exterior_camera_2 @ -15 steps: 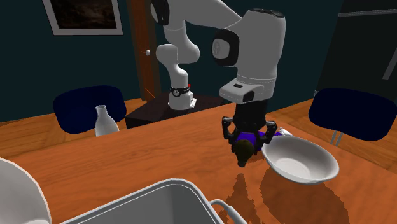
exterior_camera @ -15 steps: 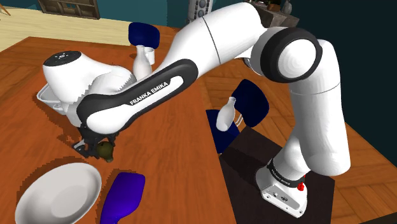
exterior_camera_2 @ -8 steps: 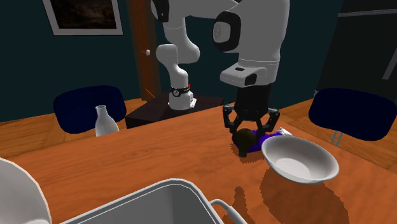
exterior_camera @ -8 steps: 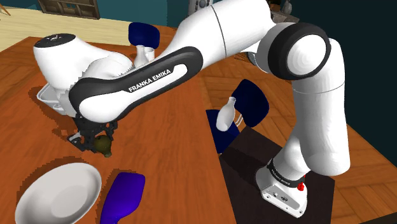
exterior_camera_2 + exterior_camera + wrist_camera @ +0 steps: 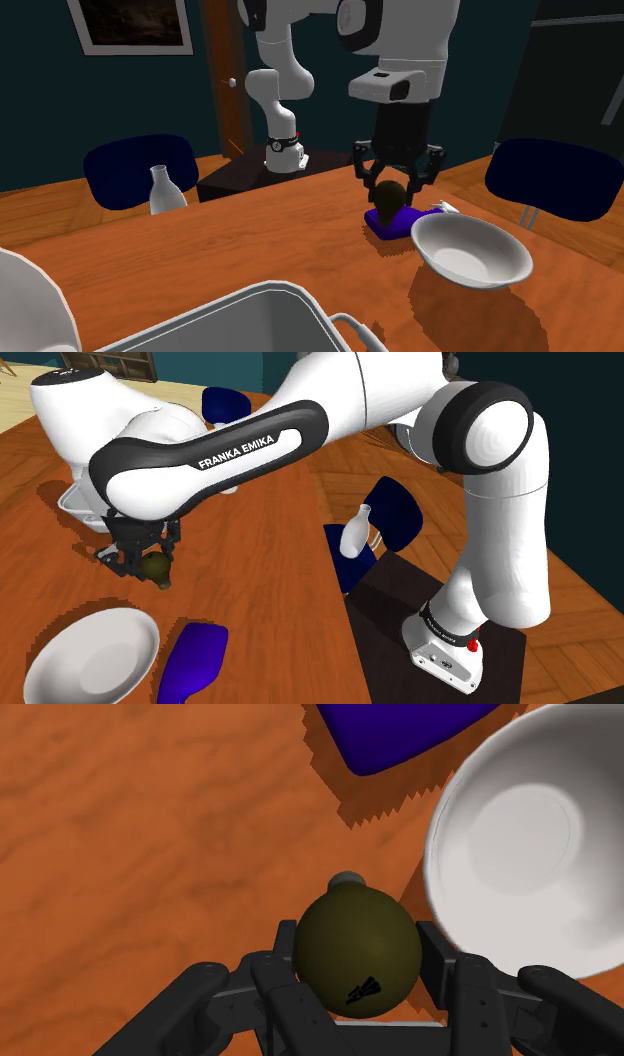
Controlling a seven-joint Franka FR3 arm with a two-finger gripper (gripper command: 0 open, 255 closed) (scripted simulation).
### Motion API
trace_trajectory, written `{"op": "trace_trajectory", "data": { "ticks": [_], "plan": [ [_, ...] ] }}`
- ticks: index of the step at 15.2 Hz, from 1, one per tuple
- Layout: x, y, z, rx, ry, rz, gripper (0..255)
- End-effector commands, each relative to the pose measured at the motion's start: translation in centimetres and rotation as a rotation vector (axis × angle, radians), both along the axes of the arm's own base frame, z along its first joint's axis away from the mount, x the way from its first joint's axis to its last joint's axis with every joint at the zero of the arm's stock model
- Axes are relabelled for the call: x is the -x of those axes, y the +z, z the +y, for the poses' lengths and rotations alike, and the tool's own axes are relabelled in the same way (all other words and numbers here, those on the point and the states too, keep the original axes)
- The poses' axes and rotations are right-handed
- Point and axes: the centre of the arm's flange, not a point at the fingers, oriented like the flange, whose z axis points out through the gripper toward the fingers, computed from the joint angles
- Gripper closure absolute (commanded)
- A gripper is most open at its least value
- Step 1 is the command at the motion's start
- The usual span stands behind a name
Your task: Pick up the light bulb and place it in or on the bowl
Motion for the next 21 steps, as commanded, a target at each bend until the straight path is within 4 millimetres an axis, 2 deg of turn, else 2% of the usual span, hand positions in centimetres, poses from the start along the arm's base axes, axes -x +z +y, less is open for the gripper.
{"op": "trace_trajectory", "data": {
  "ticks": [1,8,20,21],
  "plan": [
    [-0.1,1.1,-0.1,0.000,0.000,0.000,255],
    [-0.1,4.4,-0.1,0.000,0.000,0.000,255],
    [4.6,6.7,14.9,0.000,0.000,0.000,255],
    [4.6,6.2,14.9,0.000,0.000,0.000,255]
  ]
}}
